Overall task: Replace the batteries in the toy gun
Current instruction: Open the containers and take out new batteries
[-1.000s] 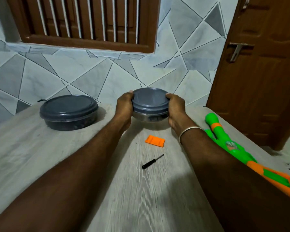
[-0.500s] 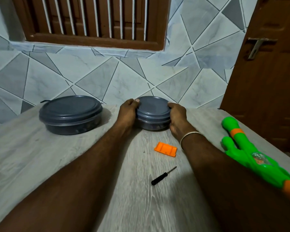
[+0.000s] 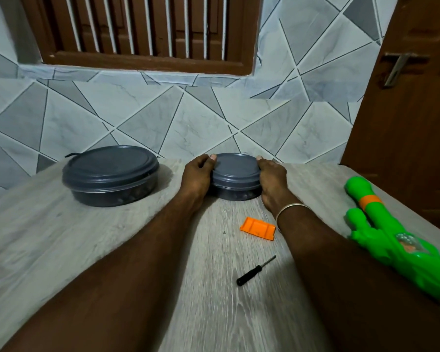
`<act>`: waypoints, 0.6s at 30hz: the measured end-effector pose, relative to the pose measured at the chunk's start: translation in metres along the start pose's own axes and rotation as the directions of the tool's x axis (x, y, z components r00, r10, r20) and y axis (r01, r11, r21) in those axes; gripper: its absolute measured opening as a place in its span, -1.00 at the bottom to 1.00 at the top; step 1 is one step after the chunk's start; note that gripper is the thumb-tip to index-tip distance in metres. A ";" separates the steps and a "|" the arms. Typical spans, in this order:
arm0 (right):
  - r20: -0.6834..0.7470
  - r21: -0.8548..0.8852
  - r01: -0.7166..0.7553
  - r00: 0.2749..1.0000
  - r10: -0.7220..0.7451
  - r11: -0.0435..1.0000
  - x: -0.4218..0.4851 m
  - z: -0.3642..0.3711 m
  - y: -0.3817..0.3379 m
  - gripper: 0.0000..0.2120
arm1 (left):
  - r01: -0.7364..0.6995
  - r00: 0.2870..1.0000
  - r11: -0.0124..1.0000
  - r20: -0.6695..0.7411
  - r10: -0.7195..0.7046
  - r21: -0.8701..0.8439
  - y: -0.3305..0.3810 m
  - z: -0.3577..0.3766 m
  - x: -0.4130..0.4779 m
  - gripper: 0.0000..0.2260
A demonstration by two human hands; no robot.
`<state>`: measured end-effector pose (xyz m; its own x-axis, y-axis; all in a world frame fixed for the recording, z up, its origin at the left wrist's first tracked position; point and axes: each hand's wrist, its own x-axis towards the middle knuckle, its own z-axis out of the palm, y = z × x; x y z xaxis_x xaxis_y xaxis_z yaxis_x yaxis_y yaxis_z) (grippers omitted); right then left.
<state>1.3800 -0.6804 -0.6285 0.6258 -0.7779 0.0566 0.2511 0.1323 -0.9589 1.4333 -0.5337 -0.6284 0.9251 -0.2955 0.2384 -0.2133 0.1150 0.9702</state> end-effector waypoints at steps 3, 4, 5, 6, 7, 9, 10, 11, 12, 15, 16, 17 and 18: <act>-0.018 -0.013 0.010 1.000 -0.010 1.000 0.004 0.001 0.002 -0.83 | -0.016 1.000 1.000 -0.005 0.016 0.015 -0.002 0.001 0.001 -0.79; -0.022 -0.024 0.017 1.000 -0.018 1.000 0.005 0.002 0.003 -0.84 | -0.019 1.000 1.000 -0.005 0.019 0.019 -0.002 0.001 0.002 -0.78; -0.024 -0.028 0.024 0.999 -0.025 0.999 0.005 0.002 0.003 -0.85 | -0.022 1.000 0.999 -0.003 0.023 0.022 -0.003 0.001 0.002 -0.78; -0.026 -0.032 0.028 0.999 -0.029 0.999 0.006 0.002 0.003 -0.85 | -0.026 1.000 0.999 -0.003 0.026 0.030 -0.004 0.000 0.003 -0.77; -0.029 -0.037 0.031 0.999 -0.033 0.999 0.006 0.002 0.003 -0.85 | -0.028 1.000 0.999 -0.003 0.028 0.032 -0.005 0.000 0.003 -0.77; -0.029 -0.041 0.036 0.999 -0.037 0.999 0.006 0.002 0.003 -0.86 | -0.042 0.999 0.999 0.003 0.042 0.024 -0.007 0.001 0.005 -0.76; -0.029 -0.045 0.036 0.999 -0.038 0.998 0.006 0.001 0.003 -0.85 | -0.044 0.999 0.999 0.003 0.044 0.028 -0.008 0.001 0.005 -0.76; -0.030 -0.052 0.038 0.999 -0.039 0.998 0.007 0.002 0.003 -0.84 | -0.046 0.999 0.998 -0.001 0.046 0.036 -0.008 0.001 0.006 -0.76; -0.034 -0.064 0.041 0.999 -0.043 0.997 0.007 0.002 0.003 -0.83 | -0.051 0.999 0.998 -0.001 0.051 0.047 -0.008 0.001 0.006 -0.76; -0.063 -0.079 0.045 0.997 -0.050 0.996 0.011 0.004 0.004 -0.83 | -0.067 0.998 0.995 0.005 0.067 0.070 -0.008 0.003 0.006 -0.80; -0.077 -0.089 0.040 0.996 -0.047 0.995 0.011 0.005 0.004 -0.81 | -0.064 0.998 0.993 -0.013 0.065 0.095 -0.009 0.003 0.005 -0.74; -0.092 -0.094 0.039 0.995 -0.047 0.995 0.013 0.006 0.005 -0.80 | -0.050 0.997 0.991 -0.051 0.057 0.123 -0.009 0.003 0.004 -0.59; -0.106 -0.100 0.041 0.993 -0.052 0.994 0.014 0.007 0.005 -0.81 | -0.039 0.995 0.987 -0.090 0.053 0.156 -0.009 0.003 0.003 -0.48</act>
<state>1.3955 -0.6867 -0.6310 0.5303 -0.8444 0.0762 0.2016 0.0382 -0.9787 1.4372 -0.5386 -0.6362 0.9369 -0.2027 0.2849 -0.2955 -0.0234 0.9551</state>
